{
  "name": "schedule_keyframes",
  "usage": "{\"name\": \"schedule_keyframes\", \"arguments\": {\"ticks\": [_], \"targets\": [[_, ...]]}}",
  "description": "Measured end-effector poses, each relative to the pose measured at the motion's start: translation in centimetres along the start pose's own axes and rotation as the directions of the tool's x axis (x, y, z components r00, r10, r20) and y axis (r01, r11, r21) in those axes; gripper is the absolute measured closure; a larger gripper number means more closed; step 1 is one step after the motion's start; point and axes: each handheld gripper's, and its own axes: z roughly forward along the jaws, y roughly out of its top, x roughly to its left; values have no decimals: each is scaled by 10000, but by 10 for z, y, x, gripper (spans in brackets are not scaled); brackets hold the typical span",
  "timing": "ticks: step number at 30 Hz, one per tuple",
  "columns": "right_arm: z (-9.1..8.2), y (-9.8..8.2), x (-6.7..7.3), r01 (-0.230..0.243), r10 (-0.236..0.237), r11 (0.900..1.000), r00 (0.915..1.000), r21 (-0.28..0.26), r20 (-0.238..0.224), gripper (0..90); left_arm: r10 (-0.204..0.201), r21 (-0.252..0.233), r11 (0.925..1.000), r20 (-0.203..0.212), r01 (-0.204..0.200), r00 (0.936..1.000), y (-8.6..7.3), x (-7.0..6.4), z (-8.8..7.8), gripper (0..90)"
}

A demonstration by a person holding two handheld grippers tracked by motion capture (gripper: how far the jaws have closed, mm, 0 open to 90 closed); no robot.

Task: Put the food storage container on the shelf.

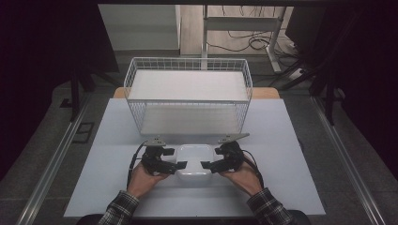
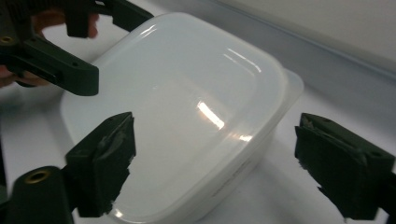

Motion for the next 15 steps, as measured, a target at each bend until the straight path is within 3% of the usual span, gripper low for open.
{"name": "schedule_keyframes", "arguments": {"ticks": [1,6,7,9,12,14,15], "targets": [[-1,0,0,-50,50,10000,9999,29,-126,198,-129,30,9999,267,128,9996,-2,-1,0,203],[-5,-3,4,-283,294,9992,9989,292,-368,244,-385,236,9990,245,379,9990,-5,-9,-5,250],[-11,-6,6,-340,353,9988,9987,355,-379,322,-427,281,9987,212,421,9989,-8,-14,-11,322],[-14,-8,6,-377,392,9987,9982,355,-448,362,-410,249,9989,159,406,9990,-10,-16,-14,358],[-27,-14,6,-558,563,9984,9972,111,-493,532,-416,72,9991,-137,417,9990,-12,-24,-22,533],[-31,-18,8,-722,722,9974,9958,15,-562,579,-324,72,9994,-343,327,9989,-13,-30,-24,594],[-36,-21,9,-951,943,9954,9932,-74,-689,647,-330,29,9994,-418,332,9986,-15,-32,-27,622]]}}
